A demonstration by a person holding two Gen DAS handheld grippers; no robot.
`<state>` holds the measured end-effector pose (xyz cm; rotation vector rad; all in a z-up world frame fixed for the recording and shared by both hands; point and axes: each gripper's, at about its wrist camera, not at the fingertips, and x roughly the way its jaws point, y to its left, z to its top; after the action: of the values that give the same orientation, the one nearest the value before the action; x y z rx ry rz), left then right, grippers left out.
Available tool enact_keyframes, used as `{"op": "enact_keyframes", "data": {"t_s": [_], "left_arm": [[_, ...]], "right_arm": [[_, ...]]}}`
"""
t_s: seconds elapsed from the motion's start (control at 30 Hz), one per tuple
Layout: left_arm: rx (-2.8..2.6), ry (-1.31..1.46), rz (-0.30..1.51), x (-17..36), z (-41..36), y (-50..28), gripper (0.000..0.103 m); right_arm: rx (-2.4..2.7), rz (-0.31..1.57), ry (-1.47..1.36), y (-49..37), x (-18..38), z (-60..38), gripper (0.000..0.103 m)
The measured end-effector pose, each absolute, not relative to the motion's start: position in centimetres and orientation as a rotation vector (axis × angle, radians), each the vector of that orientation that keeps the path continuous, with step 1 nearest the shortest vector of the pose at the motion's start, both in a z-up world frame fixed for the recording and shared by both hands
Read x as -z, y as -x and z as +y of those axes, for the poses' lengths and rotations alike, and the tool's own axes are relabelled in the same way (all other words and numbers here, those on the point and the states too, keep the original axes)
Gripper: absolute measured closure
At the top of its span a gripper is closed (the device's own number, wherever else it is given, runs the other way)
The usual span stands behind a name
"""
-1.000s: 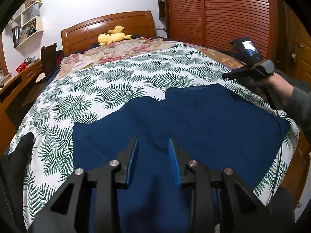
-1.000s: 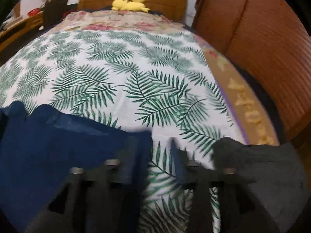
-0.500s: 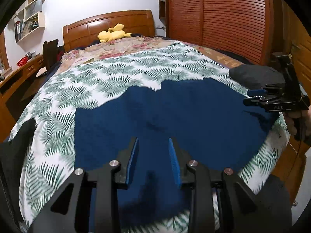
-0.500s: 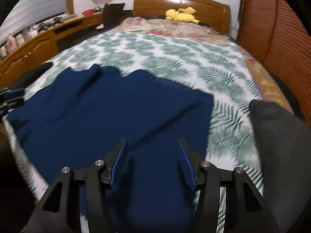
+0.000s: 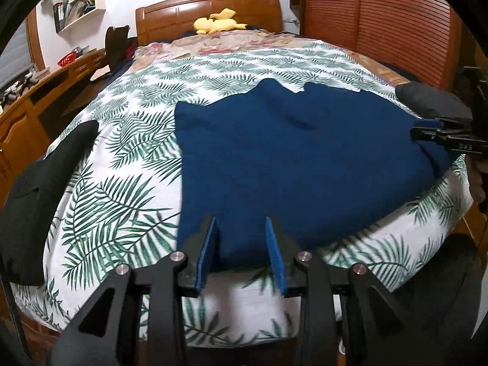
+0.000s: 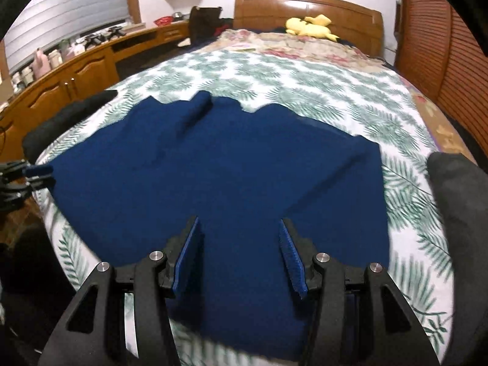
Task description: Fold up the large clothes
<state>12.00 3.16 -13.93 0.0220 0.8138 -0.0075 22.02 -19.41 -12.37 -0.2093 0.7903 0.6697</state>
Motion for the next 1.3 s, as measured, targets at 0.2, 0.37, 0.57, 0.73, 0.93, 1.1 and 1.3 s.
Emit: {"op": "enact_keyframes", "data": {"t_s": [0.2, 0.37, 0.57, 0.73, 0.93, 1.1, 1.3], "left_arm": [[-0.059, -0.033, 0.844, 15.7, 4.5, -13.0, 0.065], [-0.076, 0.001, 0.852, 16.9, 5.8, -13.3, 0.043], [-0.072, 0.076, 0.848, 17.4, 6.4, -13.3, 0.041], [-0.096, 0.084, 0.861, 17.1, 6.2, -13.0, 0.042], [-0.074, 0.148, 0.868, 16.8, 6.6, -11.8, 0.046], [-0.062, 0.177, 0.863, 16.8, 6.5, -10.9, 0.054], [-0.057, 0.215, 0.862, 16.8, 6.3, -11.1, 0.066]], "right_arm": [[-0.766, 0.796, 0.217, -21.9, 12.8, -14.5, 0.050], [-0.761, 0.791, 0.247, -21.2, 14.1, -12.9, 0.049], [-0.754, 0.785, 0.286, -20.4, 14.7, -13.0, 0.048], [-0.762, 0.754, 0.308, -19.8, 15.1, -13.4, 0.048], [-0.783, 0.774, 0.340, -20.0, 15.2, -13.5, 0.048], [-0.797, 0.810, 0.372, -20.4, 15.7, -13.2, 0.047], [-0.799, 0.829, 0.401, -20.4, 16.1, -12.7, 0.047]]}}
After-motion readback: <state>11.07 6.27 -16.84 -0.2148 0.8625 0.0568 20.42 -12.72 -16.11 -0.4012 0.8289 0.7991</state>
